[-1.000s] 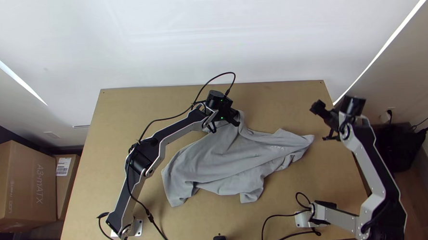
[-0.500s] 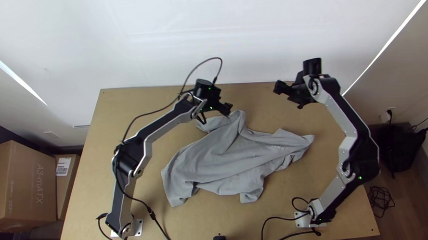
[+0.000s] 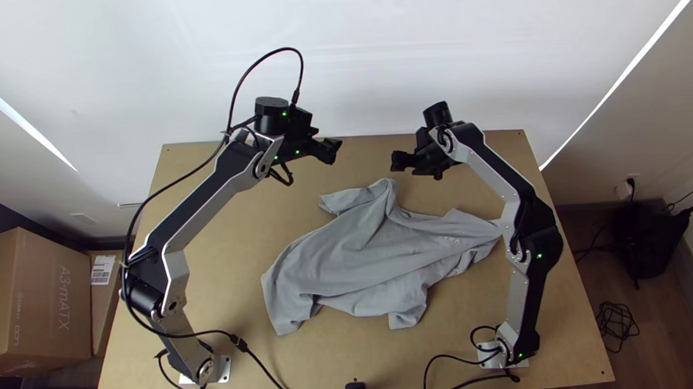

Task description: Fold the t-shirt

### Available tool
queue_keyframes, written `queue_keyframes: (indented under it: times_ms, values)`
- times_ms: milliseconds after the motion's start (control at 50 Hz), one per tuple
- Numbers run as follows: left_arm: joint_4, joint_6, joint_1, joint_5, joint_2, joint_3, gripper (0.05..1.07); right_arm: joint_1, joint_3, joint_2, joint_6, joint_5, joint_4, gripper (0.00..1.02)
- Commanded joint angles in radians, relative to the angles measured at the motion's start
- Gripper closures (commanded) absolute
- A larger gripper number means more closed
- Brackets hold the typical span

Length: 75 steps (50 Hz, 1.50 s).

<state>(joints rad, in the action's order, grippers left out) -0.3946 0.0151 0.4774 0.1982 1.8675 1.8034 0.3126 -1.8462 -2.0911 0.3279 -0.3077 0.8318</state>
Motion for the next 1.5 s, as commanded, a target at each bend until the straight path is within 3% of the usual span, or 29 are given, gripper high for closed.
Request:
queue_keyframes:
  times_ms: [0,380,460,540,680,740,880,1140,1280,1480]
  values:
    - [-0.016,0.017,-0.003,0.0,-0.07,-0.065,0.1,0.026,-0.033,-0.035,-0.016,-0.01,0.012,0.13]
    - [-0.032,0.017,-0.043,0.0,-0.182,-0.185,0.1,0.108,-0.028,-0.069,-0.013,-0.01,0.035,0.18]
    - [-0.092,0.036,-0.054,0.0,-0.194,-0.188,0.1,0.112,-0.031,-0.08,-0.01,-0.01,0.049,0.42]
    - [-0.173,0.071,-0.066,0.0,-0.211,-0.194,0.1,0.118,-0.033,-0.087,-0.007,-0.008,0.049,0.59]
    - [-0.224,0.137,-0.111,0.0,-0.266,-0.283,0.1,0.123,-0.018,-0.09,-0.009,0.045,-0.04,0.99]
    - [-0.276,0.175,-0.129,0.001,-0.292,-0.323,0.1,0.123,-0.018,-0.086,-0.007,0.058,-0.054,1.0]
    - [-0.559,0.299,-0.178,0.056,-0.304,-0.369,0.11,0.125,-0.03,-0.061,-0.001,0.064,-0.057,1.0]
    - [-0.791,0.519,-0.212,0.072,-0.314,-0.546,0.11,0.114,-0.03,0.006,0.01,0.079,-0.057,1.0]
    - [-0.834,0.586,-0.214,0.069,-0.329,-0.612,0.11,0.098,-0.027,0.06,0.02,0.09,-0.057,1.0]
    - [-0.823,0.605,-0.155,0.037,-0.323,-0.679,0.11,0.072,-0.036,0.105,0.039,0.091,-0.069,1.0]
